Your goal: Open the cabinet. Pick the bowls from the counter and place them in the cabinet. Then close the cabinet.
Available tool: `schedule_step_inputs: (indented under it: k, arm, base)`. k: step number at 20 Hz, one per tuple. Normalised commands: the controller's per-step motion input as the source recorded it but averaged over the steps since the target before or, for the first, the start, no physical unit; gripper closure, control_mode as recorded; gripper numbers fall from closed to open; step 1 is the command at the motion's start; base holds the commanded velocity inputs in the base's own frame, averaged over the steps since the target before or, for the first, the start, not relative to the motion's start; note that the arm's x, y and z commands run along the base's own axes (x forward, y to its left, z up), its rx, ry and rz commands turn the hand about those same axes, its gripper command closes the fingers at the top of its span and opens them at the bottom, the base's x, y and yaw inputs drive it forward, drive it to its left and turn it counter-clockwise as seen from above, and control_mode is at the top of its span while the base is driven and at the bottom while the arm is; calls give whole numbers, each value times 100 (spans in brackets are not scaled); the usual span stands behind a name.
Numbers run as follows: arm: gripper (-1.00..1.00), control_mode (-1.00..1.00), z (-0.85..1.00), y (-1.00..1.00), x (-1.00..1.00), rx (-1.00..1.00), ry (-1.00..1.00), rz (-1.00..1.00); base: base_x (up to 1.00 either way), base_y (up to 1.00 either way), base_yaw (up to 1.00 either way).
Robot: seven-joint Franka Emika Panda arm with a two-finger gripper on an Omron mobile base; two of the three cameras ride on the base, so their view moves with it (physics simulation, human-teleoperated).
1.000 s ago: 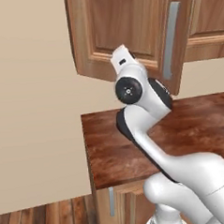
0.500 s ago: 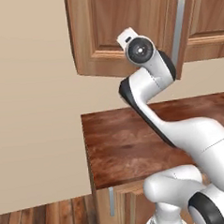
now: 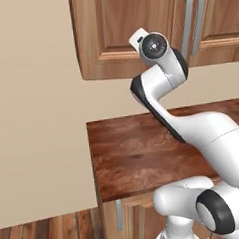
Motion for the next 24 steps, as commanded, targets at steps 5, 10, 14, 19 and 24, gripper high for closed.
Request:
schedule_step_inputs:
  k: [5, 10, 14, 19, 24]
  arm:
    - [-100, -100, -39, -28, 50, -6, 0, 1]
    - [-100, -100, -28, -20, 47, -7, 3, 0]
    - [-100, -100, -20, -14, 44, -9, 7, 0]
    - [-100, -100, -14, -16, 38, -9, 8, 0]
    - [-100, -100, -29, -16, 22, -9, 1, 0]
  base:
    - [0, 0, 0]
    - [0, 0, 0]
    - [0, 0, 0]
    - [0, 0, 0]
    - [0, 0, 0]
